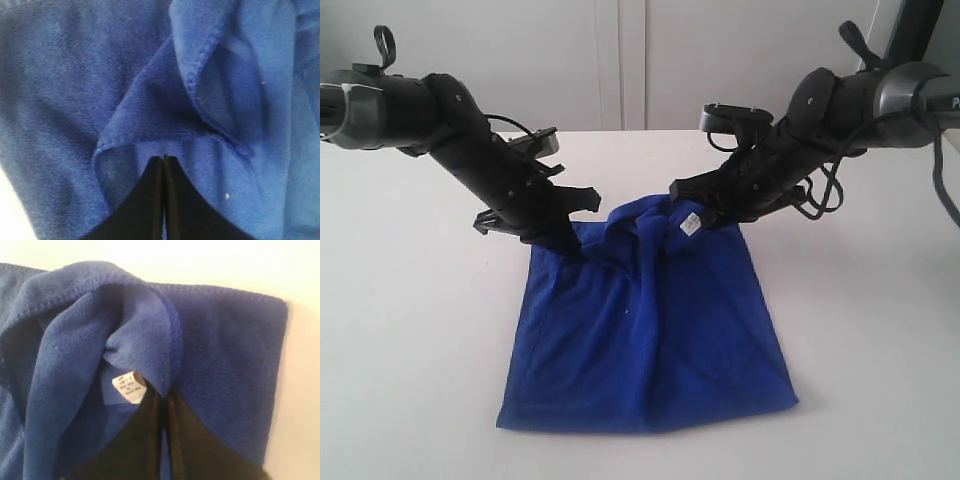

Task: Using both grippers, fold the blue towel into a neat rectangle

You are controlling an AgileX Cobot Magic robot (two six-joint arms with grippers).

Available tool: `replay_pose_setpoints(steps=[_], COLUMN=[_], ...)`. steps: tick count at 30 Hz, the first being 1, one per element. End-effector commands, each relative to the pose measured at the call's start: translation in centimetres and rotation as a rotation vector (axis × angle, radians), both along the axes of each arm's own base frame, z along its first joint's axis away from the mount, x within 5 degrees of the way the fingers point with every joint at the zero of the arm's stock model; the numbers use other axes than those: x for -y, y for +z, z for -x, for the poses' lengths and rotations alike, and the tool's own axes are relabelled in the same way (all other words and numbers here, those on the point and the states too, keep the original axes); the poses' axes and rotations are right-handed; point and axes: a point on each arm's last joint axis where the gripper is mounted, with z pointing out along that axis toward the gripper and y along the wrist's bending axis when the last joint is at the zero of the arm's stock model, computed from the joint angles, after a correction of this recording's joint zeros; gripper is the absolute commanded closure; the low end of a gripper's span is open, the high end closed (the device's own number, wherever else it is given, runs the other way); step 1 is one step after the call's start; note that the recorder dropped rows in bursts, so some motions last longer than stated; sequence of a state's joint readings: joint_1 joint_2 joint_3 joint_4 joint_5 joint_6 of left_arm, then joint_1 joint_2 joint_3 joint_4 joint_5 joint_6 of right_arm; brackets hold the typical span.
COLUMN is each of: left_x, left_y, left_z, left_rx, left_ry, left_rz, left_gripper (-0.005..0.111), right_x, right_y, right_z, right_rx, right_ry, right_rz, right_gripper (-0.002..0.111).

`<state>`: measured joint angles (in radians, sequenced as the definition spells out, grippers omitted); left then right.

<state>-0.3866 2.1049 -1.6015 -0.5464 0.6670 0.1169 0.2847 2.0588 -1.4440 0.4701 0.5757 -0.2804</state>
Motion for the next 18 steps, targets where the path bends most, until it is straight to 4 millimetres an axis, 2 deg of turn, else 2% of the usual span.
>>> replay_pose_setpoints(steps=[1,5,10,18], left_x=[2.0,2.8,3.1,4.3], left_y=[0.4,0.4,0.4,0.4], left_z=[0.9,1.3,1.3,1.9], left_rx=[0.002,0.024,0.056,0.101], left_ry=[-0.065,-0.086,-0.12,-0.191], left_rz=[0.059,0.055,0.05,0.045], left_gripper=[0.107,0.107,0.107,0.107], right_x=[0.6,1.6,2.7,3.2], right_y=[0.5,0.5,0.4,0.4], right_z=[-0.1,-0.6,-0.8,-0.9], right_rx=[0.03,0.024,0.02,0.021], right_ry=[0.006,-0.084,-0.103,-0.109], right_rz=[0.025,0.02,0.036,0.042], right_gripper=[0.108,0.108,0.108,0.108])
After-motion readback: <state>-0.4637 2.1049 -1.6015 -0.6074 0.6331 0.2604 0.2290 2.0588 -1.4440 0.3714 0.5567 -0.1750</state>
